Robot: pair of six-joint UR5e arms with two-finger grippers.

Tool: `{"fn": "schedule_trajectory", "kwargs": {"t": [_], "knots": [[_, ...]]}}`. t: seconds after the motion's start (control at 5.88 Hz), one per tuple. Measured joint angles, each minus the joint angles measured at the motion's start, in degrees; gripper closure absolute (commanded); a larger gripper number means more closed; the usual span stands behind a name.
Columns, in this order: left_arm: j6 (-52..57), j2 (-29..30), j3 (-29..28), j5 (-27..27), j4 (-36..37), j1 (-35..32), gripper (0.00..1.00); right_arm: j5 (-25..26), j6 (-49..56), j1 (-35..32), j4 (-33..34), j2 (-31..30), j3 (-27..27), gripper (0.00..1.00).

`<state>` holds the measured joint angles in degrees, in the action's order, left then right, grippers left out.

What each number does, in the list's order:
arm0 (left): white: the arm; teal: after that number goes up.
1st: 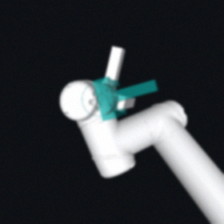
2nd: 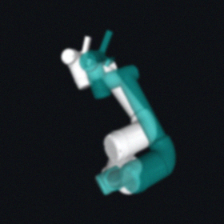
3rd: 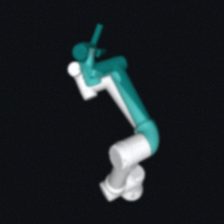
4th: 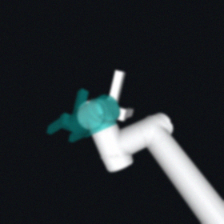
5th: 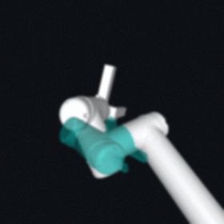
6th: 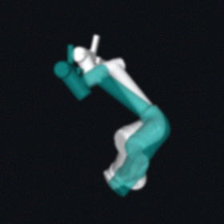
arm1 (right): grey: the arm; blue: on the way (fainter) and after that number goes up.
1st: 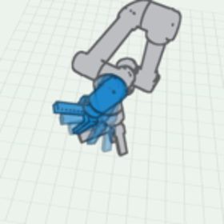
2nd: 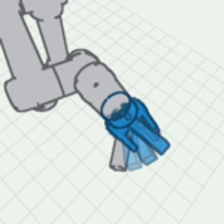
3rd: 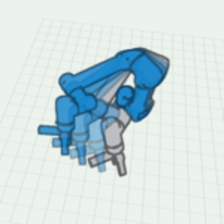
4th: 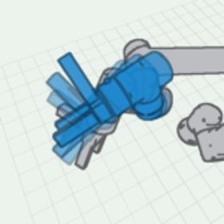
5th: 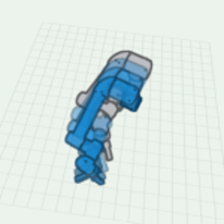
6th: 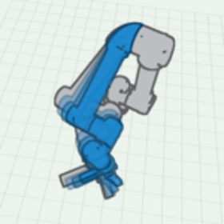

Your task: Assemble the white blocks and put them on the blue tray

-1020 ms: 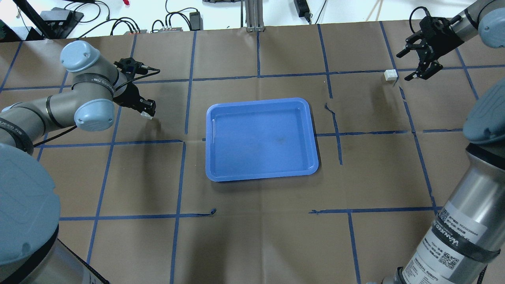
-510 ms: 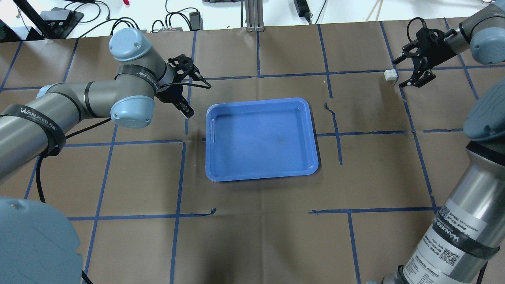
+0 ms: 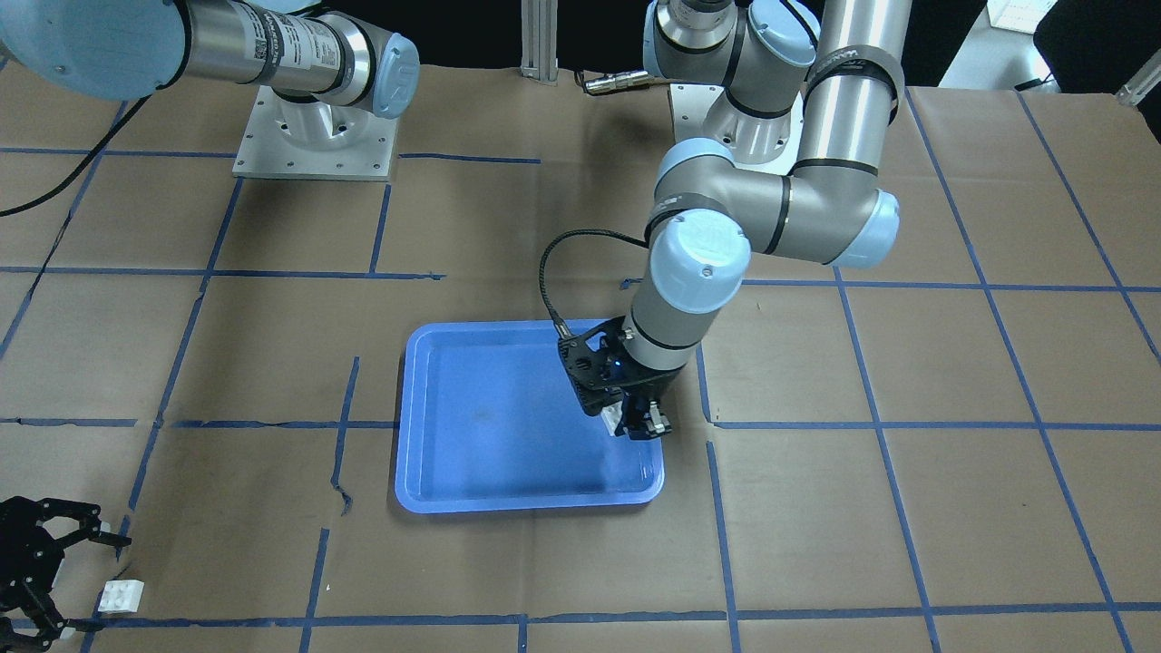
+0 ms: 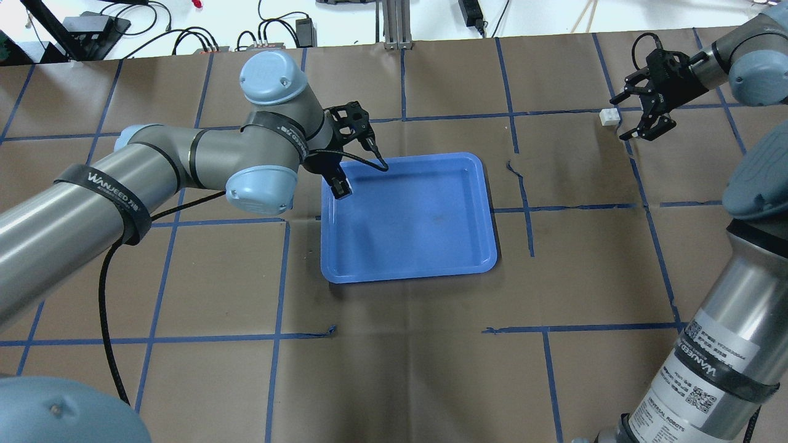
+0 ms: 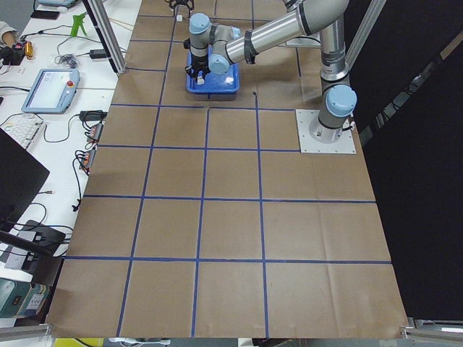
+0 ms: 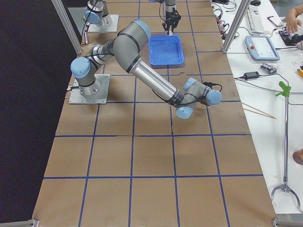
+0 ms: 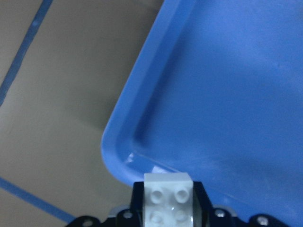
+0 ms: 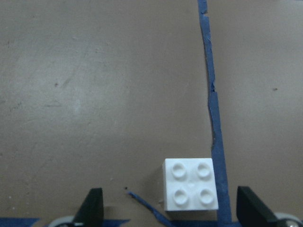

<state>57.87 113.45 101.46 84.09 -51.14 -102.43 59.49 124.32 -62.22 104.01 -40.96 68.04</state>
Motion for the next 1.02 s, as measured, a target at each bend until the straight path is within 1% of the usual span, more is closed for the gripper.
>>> {"fn": "schedule_trajectory", "kwargs": {"t": [0.17,0.34,0.51,0.85,1.02], "knots": [[1.2,1.3,0.2,-0.1,0.3,-3.0,0.89,0.0,0.0,0.0,0.0,0.0,0.0,0.41],[2.9,2.7,-0.1,-0.3,0.6,-4.8,0.85,-0.1,0.1,0.0,0.0,-0.1,-0.1,0.53],[3.6,3.7,-0.3,-0.4,0.9,-6.0,0.83,-0.1,0.1,0.0,0.6,-0.1,-0.1,0.61],[3.8,5.2,-0.1,-1.3,2.7,-6.7,0.82,0.0,0.1,0.0,2.0,-0.2,-0.2,0.62],[4.0,5.8,0.3,-2.1,3.3,-6.9,0.03,-0.1,-0.1,0.0,2.2,-0.4,-0.3,0.63]]}}
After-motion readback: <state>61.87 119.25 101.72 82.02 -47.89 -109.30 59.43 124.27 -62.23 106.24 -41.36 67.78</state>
